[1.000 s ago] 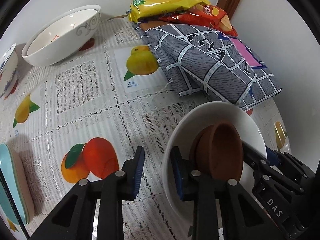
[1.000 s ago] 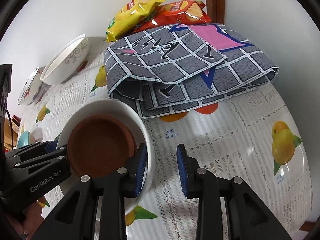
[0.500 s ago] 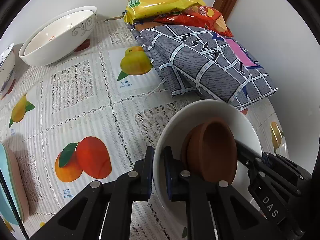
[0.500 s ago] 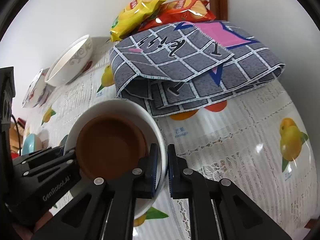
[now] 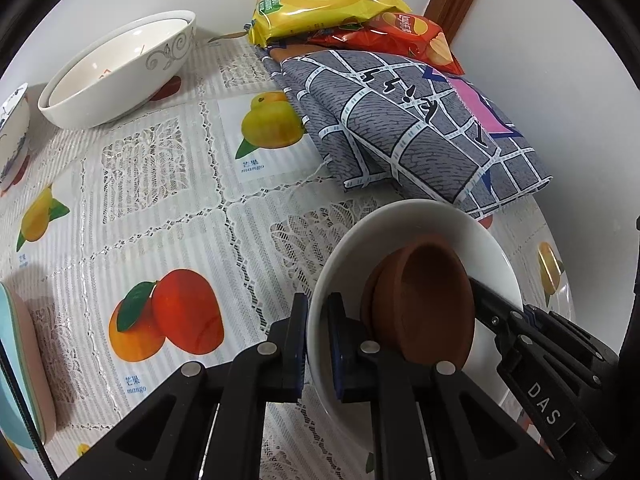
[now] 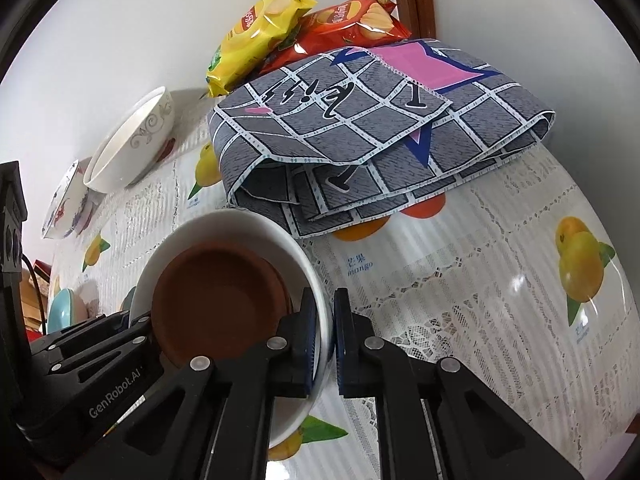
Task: Organize plates and bowls
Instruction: 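Lift the white bowl with both grippers and carry it toward the teal plate stack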
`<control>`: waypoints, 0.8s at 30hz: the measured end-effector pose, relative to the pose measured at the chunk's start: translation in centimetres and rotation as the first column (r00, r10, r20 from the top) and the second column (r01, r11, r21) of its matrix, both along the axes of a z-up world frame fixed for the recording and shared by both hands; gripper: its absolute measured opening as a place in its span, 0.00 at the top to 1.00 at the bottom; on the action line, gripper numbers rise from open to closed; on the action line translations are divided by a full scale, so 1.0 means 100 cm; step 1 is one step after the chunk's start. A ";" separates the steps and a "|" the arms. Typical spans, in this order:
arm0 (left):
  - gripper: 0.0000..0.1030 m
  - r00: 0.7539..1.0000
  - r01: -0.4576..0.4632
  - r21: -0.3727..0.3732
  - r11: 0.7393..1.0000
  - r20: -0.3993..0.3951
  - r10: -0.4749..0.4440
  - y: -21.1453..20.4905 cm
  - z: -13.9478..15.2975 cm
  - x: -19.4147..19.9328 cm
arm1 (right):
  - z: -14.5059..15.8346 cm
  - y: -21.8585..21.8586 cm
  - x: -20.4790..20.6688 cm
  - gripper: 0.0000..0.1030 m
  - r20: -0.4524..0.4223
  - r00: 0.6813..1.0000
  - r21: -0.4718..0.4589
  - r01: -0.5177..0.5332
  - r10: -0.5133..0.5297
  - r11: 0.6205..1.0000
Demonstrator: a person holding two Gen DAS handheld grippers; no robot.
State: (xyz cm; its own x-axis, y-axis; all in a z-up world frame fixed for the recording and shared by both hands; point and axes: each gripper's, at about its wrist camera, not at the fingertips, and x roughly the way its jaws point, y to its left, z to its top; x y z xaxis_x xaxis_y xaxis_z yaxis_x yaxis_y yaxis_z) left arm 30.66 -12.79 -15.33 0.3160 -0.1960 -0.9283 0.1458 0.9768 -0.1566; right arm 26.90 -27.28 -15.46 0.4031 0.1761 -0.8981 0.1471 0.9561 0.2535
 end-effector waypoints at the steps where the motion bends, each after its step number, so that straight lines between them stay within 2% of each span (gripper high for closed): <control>1: 0.90 1.000 0.002 0.001 1.000 0.002 -0.002 0.000 0.000 0.000 | 0.000 0.000 0.000 0.92 0.000 1.000 -0.002 0.000 0.000 1.000; 13: 0.90 1.000 -0.010 0.001 1.000 0.007 0.010 0.008 0.008 -0.009 | 0.005 0.008 -0.004 0.92 0.002 1.000 0.001 -0.003 0.003 1.000; 24: 0.91 0.999 -0.026 -0.006 1.000 0.032 0.027 0.021 0.030 -0.019 | 0.026 0.020 -0.012 0.92 0.029 1.000 0.005 -0.010 0.010 1.000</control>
State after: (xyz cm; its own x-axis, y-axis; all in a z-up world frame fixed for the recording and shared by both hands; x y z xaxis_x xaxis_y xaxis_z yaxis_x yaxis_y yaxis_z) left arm 28.77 -10.68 -12.32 0.3503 -0.1927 -0.9166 0.1248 0.9795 -0.1582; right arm 25.67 -25.31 -12.89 0.4267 0.1852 -0.8852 0.1299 0.9561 0.2626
